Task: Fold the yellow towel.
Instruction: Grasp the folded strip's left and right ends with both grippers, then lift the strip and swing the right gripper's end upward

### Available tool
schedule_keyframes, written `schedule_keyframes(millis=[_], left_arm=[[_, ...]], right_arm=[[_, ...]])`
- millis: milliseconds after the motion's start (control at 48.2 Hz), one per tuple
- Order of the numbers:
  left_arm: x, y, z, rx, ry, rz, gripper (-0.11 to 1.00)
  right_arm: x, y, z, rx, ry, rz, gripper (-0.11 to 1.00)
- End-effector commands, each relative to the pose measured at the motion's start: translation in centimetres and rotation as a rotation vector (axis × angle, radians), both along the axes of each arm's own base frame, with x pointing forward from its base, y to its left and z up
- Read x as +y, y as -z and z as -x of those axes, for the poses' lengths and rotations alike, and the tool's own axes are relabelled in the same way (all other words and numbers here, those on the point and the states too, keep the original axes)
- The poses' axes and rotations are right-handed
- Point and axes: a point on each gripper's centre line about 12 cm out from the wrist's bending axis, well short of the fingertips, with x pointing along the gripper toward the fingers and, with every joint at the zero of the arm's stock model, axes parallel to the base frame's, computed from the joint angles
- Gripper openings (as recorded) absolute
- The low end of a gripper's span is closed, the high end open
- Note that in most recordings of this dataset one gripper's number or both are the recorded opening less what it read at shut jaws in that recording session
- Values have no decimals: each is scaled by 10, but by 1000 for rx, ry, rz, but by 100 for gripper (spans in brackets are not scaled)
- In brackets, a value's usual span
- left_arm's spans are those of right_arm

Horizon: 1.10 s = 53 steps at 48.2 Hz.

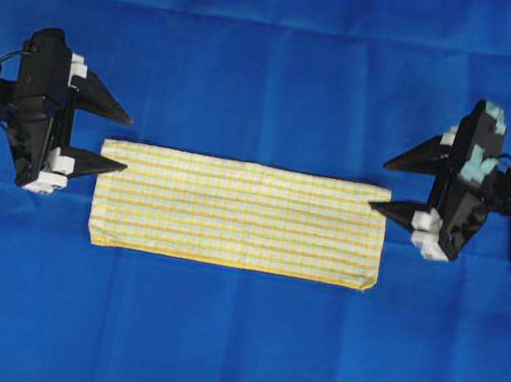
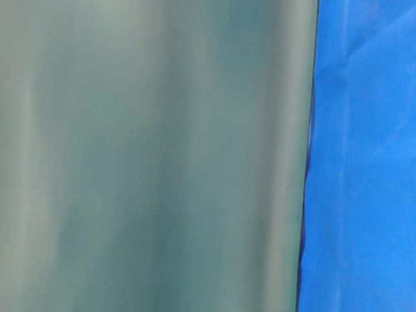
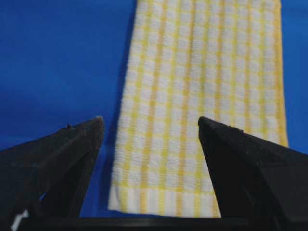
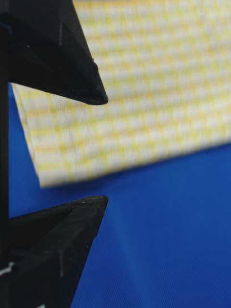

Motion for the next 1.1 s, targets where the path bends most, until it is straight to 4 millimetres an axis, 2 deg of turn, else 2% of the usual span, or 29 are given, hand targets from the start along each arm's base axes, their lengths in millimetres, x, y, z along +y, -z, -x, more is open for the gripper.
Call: schedule_keyframes(millis=[0,125,415,560,747,851,1017,1079], left_arm=[[3,-7,-5,-25,2,-17,72],[5,0,-3,-2,-3,-20,72],[15,30,0,67,-44,-19,72],[19,45,-3,88,-57,-19,71],[19,56,-7,127,-60,-8,67],[13,59,-8,171,-38,-6,55],[10,65,-8,262,-13,-9,14],[9,65,-8,274,-13,-8,2]], right_arm=[[-4,-3,-4,-5,14,0,76],[-4,2,-8,19,14,-1,76],[-4,31,-16,143,21,-14,76],[-4,38,-16,173,26,-22,74],[-3,39,-16,183,20,-25,63],[-2,40,-15,196,9,-29,45],[-1,40,-14,203,-1,-25,7],[-2,40,-15,202,-1,-24,3]])
